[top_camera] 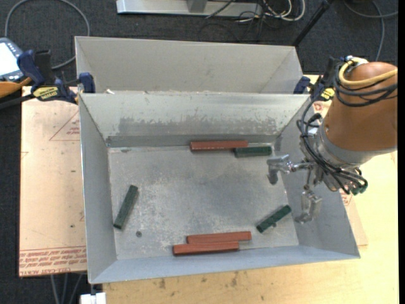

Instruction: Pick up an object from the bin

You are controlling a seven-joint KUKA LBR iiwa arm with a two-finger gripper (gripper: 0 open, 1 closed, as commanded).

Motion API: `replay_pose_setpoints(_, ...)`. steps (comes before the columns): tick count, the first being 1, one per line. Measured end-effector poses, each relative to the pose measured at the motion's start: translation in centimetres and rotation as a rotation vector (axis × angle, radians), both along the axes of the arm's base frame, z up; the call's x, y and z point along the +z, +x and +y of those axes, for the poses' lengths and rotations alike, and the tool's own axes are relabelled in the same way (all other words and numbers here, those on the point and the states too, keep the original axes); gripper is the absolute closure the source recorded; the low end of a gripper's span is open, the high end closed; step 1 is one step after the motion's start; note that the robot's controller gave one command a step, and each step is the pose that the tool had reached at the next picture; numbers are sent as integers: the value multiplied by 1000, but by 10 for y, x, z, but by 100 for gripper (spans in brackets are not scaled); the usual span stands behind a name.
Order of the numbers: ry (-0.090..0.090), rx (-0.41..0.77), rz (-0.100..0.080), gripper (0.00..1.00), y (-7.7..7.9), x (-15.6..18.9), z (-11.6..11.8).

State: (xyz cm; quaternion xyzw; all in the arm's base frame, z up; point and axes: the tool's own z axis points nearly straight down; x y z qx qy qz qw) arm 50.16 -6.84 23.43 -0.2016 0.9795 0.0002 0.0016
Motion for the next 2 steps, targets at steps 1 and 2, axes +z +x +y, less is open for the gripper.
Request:
replay_pose_setpoints(1, 3, 165, 9, 0, -6, -99, 24)
replay_pose_setpoints(2, 0, 88, 3, 0, 36, -168, -37)
